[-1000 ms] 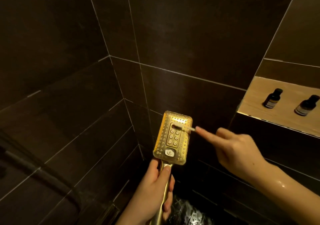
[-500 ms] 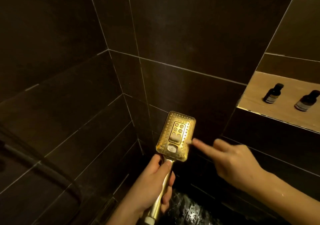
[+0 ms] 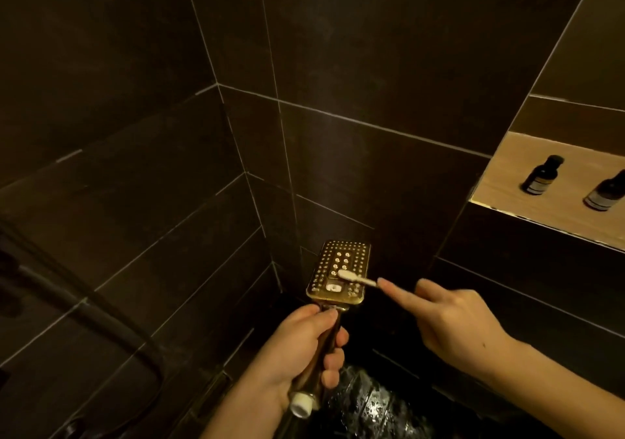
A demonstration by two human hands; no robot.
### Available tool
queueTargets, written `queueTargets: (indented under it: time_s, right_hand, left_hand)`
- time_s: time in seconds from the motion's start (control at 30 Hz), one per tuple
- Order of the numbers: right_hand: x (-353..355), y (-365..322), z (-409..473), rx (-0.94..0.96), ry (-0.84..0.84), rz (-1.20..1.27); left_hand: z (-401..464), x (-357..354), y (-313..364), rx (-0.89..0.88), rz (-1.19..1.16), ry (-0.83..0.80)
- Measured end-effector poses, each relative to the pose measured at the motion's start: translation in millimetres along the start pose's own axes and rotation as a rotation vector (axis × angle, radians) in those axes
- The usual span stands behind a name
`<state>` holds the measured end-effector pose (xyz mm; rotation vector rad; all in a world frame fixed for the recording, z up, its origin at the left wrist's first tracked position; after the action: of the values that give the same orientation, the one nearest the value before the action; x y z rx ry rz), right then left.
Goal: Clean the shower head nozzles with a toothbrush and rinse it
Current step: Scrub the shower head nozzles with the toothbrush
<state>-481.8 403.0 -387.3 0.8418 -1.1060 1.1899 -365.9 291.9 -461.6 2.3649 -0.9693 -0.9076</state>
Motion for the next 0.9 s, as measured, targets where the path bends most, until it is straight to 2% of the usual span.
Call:
queueTargets:
  time_s: [0.07, 0.23, 0.5, 0.63, 0.73, 0.9]
  right_hand:
    - [-1.5, 1.2, 2.2, -0.013, -0.011, -0.006]
    - [-16.3, -33.3, -5.7, 0.155, -0.062, 0.011]
    - [-5.6, -22.0, -13.7, 0.089, -0.11, 0.031]
    - [2.2, -14.4, -8.4, 0.054, -0.074, 0.024]
    - [7.0, 17.9, -7.5, -0.082, -0.049, 0.001]
    - [44.3, 142.0, -72.4, -0.591, 0.121, 0.141]
  left_hand:
    - [4.1, -1.7, -5.0, 0.023, -0.036, -0.001]
    - [12.5, -0.1, -14.6, 0.047, -0.024, 0.022]
    - [11.0, 0.4, -10.1, 0.031, -0.005, 0.019]
    - [9.1, -2.9, -6.1, -0.018, 0.016, 0.017]
    - [5.6, -7.7, -4.5, -0.051, 0.006, -0.012]
    - [4.6, -44.3, -1.1, -0.163, 0.008, -0.089]
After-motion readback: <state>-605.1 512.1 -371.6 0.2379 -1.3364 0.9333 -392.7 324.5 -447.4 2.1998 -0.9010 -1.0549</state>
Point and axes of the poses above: each hand's wrist, its own z-axis towards the middle knuckle, its own x-axis out of the back of the hand, y = z × x, the point moved 10 cm from there along z, towards the middle knuckle, and after that the axes turned 4 degrees about x, right-handed, at the moved point
